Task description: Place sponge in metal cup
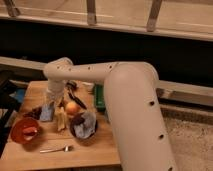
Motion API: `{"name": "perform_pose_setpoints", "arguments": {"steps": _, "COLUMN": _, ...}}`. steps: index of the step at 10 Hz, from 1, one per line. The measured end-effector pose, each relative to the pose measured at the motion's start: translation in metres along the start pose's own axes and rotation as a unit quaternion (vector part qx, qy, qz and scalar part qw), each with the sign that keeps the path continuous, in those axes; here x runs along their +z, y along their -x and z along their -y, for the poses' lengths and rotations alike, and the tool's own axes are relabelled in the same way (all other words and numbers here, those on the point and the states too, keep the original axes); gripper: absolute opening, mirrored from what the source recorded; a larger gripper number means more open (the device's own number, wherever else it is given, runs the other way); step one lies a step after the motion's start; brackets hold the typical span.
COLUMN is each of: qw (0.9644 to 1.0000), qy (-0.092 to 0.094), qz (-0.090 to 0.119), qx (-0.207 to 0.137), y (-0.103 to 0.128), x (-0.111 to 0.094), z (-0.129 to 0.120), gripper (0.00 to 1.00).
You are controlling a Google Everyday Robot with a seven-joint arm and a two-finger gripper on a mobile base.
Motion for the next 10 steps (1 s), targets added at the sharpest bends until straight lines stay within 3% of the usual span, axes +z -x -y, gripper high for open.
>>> {"name": "perform_pose_setpoints", "arguments": {"steps": 4, "qw": 0.9974, "qy": -0.019, "qz": 0.060, "qx": 0.034, "y": 0.058, "x": -0.055, "z": 0.027, "gripper": 0.00}}
{"name": "perform_pose_setpoints", "arguments": {"steps": 6, "qw": 0.9965, "qy": -0.015, "qz": 0.068, "qx": 0.045, "y": 0.073, "x": -0.065, "z": 0.035, "gripper": 0.00}}
{"name": "perform_pose_setpoints", "arguments": {"steps": 10, "qw": 0.9967, "qy": -0.017, "qz": 0.066, "qx": 0.044, "y": 0.072, "x": -0.062, "z": 0.034, "gripper": 0.00}}
